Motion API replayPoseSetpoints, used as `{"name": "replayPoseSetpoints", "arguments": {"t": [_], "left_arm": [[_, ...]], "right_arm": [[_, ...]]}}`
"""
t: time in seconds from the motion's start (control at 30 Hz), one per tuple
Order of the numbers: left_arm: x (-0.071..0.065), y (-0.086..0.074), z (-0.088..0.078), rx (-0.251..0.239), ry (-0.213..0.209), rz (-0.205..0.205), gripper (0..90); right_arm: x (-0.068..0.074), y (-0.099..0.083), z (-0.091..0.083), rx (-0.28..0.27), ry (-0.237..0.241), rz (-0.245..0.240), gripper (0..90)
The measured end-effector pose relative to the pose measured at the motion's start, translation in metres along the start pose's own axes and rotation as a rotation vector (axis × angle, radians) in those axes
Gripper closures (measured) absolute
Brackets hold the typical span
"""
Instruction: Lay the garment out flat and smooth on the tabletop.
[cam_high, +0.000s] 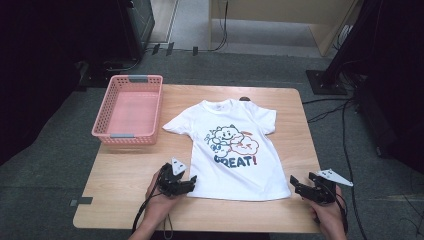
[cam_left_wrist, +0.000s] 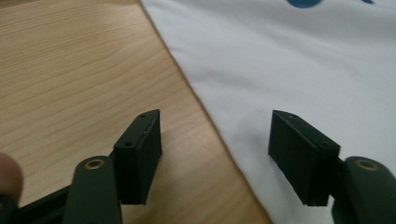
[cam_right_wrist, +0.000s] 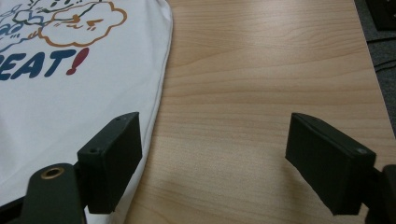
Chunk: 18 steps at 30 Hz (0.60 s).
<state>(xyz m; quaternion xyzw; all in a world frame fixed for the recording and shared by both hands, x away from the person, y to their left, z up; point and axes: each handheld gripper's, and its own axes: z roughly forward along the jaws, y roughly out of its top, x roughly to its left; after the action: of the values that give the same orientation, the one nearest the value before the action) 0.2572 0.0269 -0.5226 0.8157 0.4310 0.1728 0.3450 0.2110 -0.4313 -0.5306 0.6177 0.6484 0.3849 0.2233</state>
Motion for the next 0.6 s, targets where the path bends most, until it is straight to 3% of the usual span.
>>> {"name": "replayPoseSetpoints", "arguments": {"t": [0.07,0.17,0.27,0.33,0.43,0.6], "left_arm": [[-0.007,-0.008,-0.004,-0.023,0.007,0.043,49.3],[-0.012,-0.016,-0.009,-0.053,-0.028,0.068,72.3],[-0.016,-0.022,-0.014,-0.051,-0.053,0.073,79.8],[-0.015,-0.025,-0.018,-0.039,-0.103,0.062,72.9],[-0.008,-0.024,-0.02,-0.039,-0.086,0.044,53.4],[0.016,-0.005,-0.017,-0.1,-0.055,-0.11,40.1]], "right_arm": [[0.0,0.0,0.0,0.002,-0.001,-0.004,18.9],[0.0,-0.001,0.0,0.005,-0.004,-0.003,18.9],[-0.001,-0.001,0.0,0.011,-0.014,-0.001,19.0],[-0.002,-0.002,0.0,0.012,-0.018,0.005,19.1],[-0.004,-0.002,0.0,0.011,-0.022,0.01,19.1],[-0.004,-0.002,0.0,0.01,-0.02,0.008,19.1]]}}
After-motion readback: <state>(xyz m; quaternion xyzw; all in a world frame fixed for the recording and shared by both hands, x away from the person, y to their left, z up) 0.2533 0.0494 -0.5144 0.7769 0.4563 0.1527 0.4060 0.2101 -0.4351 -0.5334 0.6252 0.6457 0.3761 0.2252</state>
